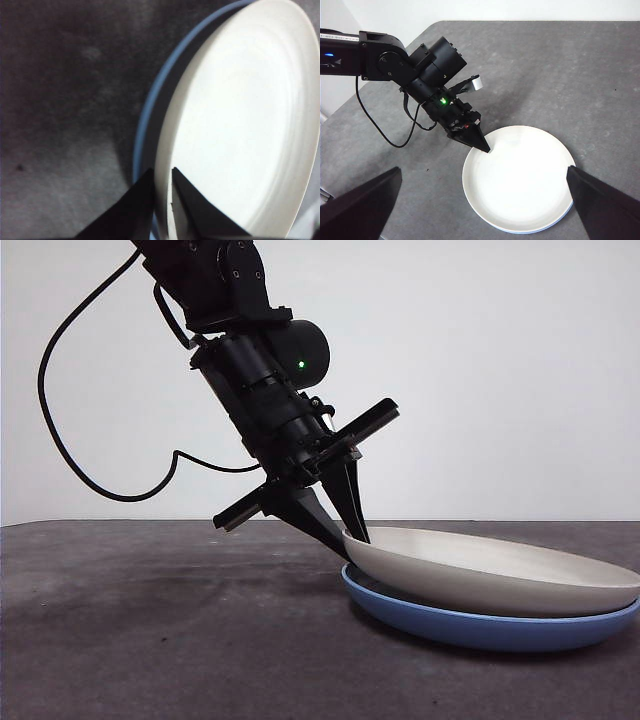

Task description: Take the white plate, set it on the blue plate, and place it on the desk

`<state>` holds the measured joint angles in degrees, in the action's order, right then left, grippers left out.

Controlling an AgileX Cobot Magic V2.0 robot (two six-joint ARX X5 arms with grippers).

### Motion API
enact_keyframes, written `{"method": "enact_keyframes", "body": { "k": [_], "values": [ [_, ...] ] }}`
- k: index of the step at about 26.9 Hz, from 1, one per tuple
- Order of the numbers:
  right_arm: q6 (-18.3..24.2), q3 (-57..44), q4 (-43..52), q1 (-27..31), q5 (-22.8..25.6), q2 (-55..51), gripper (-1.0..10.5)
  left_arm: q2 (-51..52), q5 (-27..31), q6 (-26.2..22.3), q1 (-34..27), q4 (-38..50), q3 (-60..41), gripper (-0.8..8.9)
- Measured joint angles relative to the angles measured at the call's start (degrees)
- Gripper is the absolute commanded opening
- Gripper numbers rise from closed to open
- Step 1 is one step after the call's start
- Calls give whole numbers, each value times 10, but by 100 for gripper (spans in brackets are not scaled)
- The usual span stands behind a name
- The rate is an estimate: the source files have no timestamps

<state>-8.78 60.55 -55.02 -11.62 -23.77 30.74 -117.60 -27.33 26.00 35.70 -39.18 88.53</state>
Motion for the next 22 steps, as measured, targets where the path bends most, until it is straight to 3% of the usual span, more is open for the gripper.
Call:
{"method": "enact_keyframes", "body": {
  "k": [4,9,12,22],
  "values": [
    [0,0,0,0,0,0,606,0,14,0,0,0,0,114],
    [0,0,0,0,0,0,606,0,14,0,3,1,2,344],
    [0,0,0,0,0,0,606,0,7,-1,3,1,3,410],
    [0,0,0,0,0,0,606,0,-11,-2,4,-24,43,414]
  ]
}}
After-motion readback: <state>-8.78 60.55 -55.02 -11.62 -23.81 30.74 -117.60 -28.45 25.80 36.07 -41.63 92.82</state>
